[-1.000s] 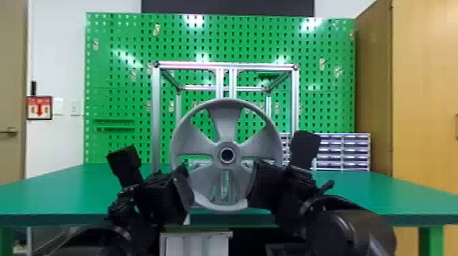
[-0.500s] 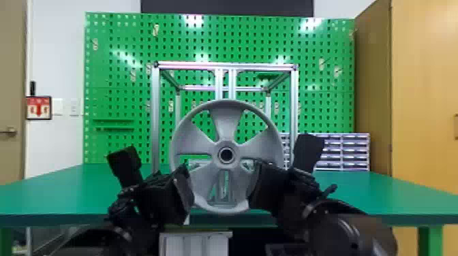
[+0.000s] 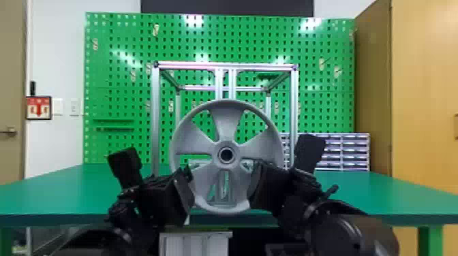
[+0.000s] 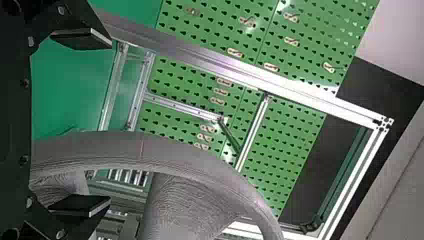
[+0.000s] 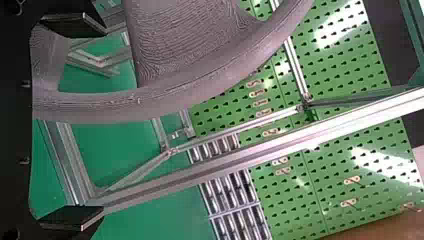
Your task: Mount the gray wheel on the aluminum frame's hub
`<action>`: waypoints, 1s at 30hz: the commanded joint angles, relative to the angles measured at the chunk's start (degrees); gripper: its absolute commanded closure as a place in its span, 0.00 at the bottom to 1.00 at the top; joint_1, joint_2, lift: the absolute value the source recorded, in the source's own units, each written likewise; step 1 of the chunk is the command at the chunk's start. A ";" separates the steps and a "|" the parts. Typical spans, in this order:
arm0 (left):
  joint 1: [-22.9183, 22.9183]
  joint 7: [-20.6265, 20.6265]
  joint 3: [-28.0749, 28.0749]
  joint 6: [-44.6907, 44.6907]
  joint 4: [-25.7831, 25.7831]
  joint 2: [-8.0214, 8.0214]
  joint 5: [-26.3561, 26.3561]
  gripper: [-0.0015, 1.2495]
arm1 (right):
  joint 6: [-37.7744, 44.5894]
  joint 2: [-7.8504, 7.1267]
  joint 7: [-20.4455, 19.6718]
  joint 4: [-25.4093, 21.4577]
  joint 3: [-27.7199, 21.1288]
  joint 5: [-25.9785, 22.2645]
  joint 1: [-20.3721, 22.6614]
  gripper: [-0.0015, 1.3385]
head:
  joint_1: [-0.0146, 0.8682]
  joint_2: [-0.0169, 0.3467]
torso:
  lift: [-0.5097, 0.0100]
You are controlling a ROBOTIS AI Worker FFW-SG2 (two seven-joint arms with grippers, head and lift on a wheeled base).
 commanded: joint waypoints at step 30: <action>11.81 0.18 6.09 2.81 -16.38 3.63 -6.73 0.14 | 0.00 -4.45 1.91 -16.00 -3.82 -0.92 13.97 0.04 | 0.01 0.06 | 0.02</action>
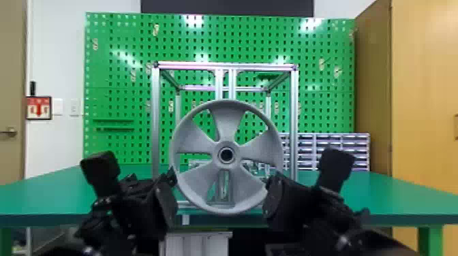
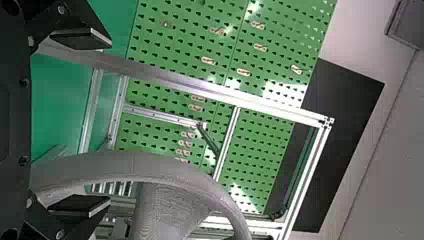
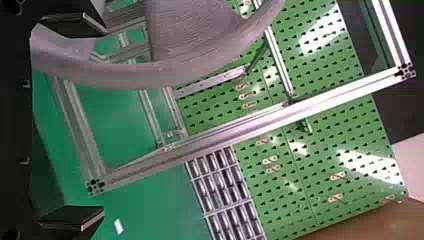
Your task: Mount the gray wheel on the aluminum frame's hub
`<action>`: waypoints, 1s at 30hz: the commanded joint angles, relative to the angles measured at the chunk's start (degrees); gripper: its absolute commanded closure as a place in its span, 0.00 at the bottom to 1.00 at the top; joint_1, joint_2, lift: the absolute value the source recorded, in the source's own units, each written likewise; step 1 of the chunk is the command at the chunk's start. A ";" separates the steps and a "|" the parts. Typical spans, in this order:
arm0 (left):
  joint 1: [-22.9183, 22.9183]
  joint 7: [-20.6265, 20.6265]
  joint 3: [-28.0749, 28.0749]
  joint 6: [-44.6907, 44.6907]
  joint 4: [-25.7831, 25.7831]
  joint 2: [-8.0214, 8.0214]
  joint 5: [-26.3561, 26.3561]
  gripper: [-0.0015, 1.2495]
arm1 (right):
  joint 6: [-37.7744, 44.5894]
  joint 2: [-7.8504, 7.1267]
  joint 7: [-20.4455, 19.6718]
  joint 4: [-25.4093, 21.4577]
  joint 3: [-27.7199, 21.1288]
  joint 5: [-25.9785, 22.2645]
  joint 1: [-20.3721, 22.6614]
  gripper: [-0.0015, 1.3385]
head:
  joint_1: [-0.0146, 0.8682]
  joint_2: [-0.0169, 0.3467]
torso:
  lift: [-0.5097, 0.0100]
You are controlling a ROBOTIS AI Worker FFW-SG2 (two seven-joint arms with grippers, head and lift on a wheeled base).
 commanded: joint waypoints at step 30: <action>22.11 -1.89 6.71 4.09 -13.88 3.61 -10.43 0.14 | -4.57 -2.55 6.59 -12.67 -4.30 12.70 26.91 0.04 | 0.01 0.06 | 0.02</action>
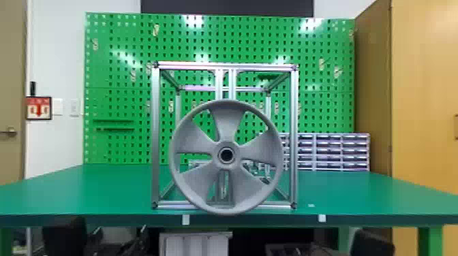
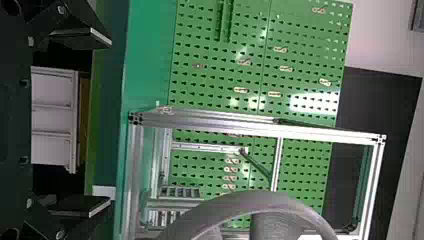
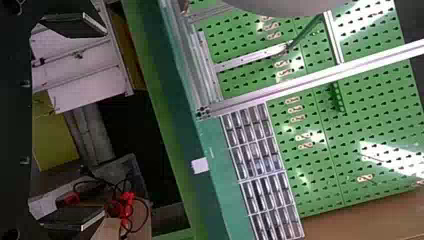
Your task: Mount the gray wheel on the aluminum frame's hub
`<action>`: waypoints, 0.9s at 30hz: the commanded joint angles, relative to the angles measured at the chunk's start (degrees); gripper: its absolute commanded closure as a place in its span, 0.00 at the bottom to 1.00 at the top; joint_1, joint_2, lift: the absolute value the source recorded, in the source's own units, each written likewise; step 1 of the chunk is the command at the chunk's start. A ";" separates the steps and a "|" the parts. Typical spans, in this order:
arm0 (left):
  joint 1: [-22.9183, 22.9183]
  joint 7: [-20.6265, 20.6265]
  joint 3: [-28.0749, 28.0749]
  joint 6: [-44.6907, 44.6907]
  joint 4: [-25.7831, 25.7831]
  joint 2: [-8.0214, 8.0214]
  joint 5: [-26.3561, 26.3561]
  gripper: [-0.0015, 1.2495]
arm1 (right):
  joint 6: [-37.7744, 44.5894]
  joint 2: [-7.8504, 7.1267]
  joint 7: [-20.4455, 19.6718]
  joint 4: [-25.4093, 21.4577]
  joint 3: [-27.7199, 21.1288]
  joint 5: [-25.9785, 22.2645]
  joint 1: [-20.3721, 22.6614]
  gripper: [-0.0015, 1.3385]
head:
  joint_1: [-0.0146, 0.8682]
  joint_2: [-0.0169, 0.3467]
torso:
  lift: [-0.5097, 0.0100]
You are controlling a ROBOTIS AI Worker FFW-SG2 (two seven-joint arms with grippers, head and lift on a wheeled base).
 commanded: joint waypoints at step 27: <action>13.87 -9.51 4.45 -7.06 1.19 -2.46 -18.23 0.14 | -16.28 2.68 3.19 4.90 1.36 25.41 15.05 0.04 | 0.01 0.06 | 0.02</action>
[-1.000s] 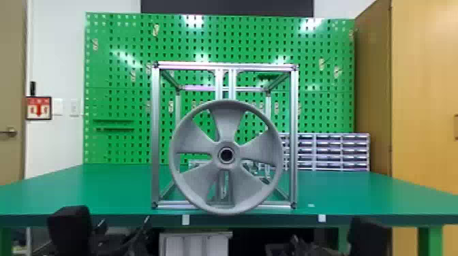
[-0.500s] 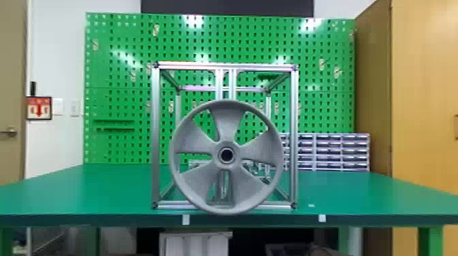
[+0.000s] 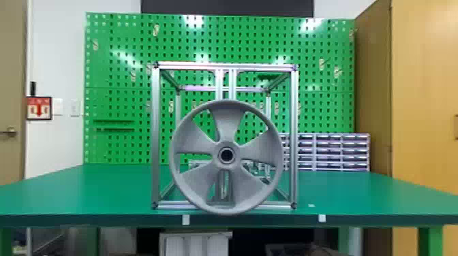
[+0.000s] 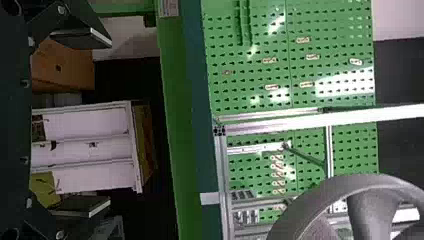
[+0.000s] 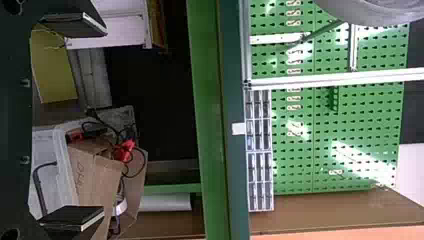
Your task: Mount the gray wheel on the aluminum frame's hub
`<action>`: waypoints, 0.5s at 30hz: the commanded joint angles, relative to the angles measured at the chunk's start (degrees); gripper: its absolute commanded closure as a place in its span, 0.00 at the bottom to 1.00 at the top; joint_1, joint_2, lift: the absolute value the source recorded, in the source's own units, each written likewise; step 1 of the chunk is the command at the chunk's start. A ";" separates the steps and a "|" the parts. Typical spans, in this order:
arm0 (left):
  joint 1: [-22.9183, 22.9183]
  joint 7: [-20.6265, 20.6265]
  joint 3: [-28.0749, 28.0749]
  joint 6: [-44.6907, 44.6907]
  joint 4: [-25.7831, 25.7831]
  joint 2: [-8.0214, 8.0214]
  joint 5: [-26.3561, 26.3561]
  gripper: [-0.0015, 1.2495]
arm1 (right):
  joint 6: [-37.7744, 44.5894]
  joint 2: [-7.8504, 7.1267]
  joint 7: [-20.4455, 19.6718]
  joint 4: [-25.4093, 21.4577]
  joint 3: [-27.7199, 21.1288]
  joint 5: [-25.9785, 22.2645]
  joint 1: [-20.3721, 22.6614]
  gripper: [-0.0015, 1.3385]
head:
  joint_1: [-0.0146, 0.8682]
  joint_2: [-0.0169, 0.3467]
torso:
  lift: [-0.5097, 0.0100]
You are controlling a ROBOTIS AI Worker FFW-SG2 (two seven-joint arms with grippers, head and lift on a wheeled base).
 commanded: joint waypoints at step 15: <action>2.63 -3.51 0.84 -8.66 8.51 -1.28 -3.49 0.14 | -9.94 3.46 0.28 8.87 -0.99 4.06 4.37 0.04 | 0.01 0.06 | 0.02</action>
